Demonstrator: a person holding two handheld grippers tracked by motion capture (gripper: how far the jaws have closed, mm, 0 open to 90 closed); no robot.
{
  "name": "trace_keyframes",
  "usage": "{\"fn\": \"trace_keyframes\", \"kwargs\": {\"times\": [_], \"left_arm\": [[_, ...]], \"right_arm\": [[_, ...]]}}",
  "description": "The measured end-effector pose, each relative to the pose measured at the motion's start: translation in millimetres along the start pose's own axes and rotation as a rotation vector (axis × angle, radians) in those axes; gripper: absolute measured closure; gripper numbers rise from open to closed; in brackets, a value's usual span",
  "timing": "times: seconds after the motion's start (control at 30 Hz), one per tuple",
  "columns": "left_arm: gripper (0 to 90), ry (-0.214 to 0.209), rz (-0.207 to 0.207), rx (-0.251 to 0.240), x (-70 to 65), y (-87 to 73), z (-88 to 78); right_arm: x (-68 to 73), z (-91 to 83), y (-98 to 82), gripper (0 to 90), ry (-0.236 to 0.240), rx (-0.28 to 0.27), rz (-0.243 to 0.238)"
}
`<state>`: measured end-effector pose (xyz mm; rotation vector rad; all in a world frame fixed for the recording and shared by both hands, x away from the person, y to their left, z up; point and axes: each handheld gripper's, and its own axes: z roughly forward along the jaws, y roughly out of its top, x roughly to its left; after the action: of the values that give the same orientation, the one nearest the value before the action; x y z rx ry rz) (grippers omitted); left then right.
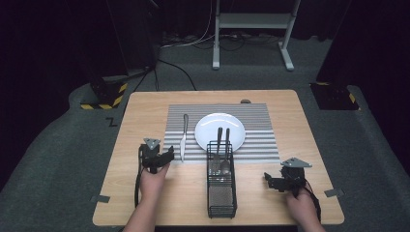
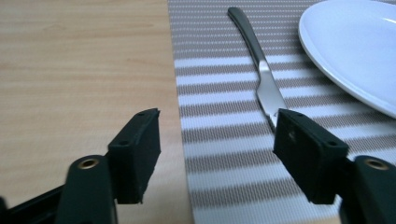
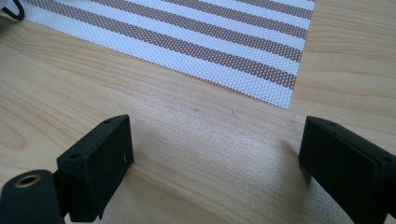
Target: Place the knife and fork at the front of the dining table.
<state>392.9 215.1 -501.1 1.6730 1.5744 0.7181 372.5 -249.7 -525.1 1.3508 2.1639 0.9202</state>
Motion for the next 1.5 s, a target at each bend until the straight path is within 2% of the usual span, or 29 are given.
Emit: {"fn": "trace_keyframes", "kwargs": {"times": [0.13,0.2,0.3,0.43,0.5,0.57,0.67,0.7,0.83,0.93,1.03,1.07,1.13,1.27,1.4,1.5], "left_arm": [[20.2,0.002,0.034,0.027,5.1,-15.0,-13.8],[15.1,-0.007,0.038,0.048,7.8,-22.6,-18.7],[14.7,0.011,0.076,0.076,10.5,-34.3,-26.5],[14.5,-0.017,0.078,0.109,16.4,-46.9,-32.9],[14.9,0.019,0.099,0.101,16.9,-51.8,-36.4],[14.8,0.036,0.085,0.103,17.6,-56.4,-39.0],[14.7,0.024,0.101,0.113,16.4,-62.9,-41.0],[13.9,0.011,0.094,0.118,16.2,-63.7,-41.9],[12.2,0.004,0.087,0.125,17.6,-64.0,-42.1],[10.8,-0.003,0.093,0.129,17.7,-64.0,-41.8],[9.1,-0.009,0.097,0.132,17.4,-64.0,-41.3],[8.9,-0.009,0.097,0.132,17.4,-64.0,-41.3],[9.0,-0.009,0.097,0.132,17.4,-64.0,-41.3],[9.0,-0.009,0.097,0.132,17.4,-64.0,-41.3],[8.9,-0.011,0.107,0.136,17.9,-64.2,-42.1],[9.0,-0.011,0.107,0.136,17.8,-64.3,-42.3]], "right_arm": [[0.1,-0.3,-0.3,9.7,0.001,0.000,0.000],[0.1,-0.3,-0.3,9.7,0.001,0.000,-0.001],[0.1,-0.2,-0.2,9.6,0.000,0.000,-0.002],[0.2,-0.2,-0.3,9.6,0.000,0.000,-0.001],[0.3,-0.3,-0.3,9.6,-0.001,0.000,-0.001],[0.3,-0.3,-0.3,9.7,0.000,0.000,-0.001],[0.3,-0.3,-0.3,9.7,-0.001,0.000,-0.001],[0.3,-0.3,-0.3,9.7,-0.001,0.000,-0.001],[1.1,-0.8,-0.5,11.6,-0.004,-0.002,-0.004],[4.0,-3.1,-1.7,13.5,-0.009,-0.016,-0.032],[8.6,-7.7,-4.1,13.4,-0.023,-0.065,-0.082],[9.8,-9.8,-4.1,13.4,-0.022,-0.081,-0.083],[13.0,-15.5,-1.8,13.4,-0.005,-0.124,-0.066],[25.8,-29.6,5.8,13.7,-0.008,-0.235,-0.063],[36.8,-43.3,19.6,13.0,0.032,-0.358,-0.052],[42.9,-53.1,34.3,12.8,0.057,-0.414,-0.030]]}}
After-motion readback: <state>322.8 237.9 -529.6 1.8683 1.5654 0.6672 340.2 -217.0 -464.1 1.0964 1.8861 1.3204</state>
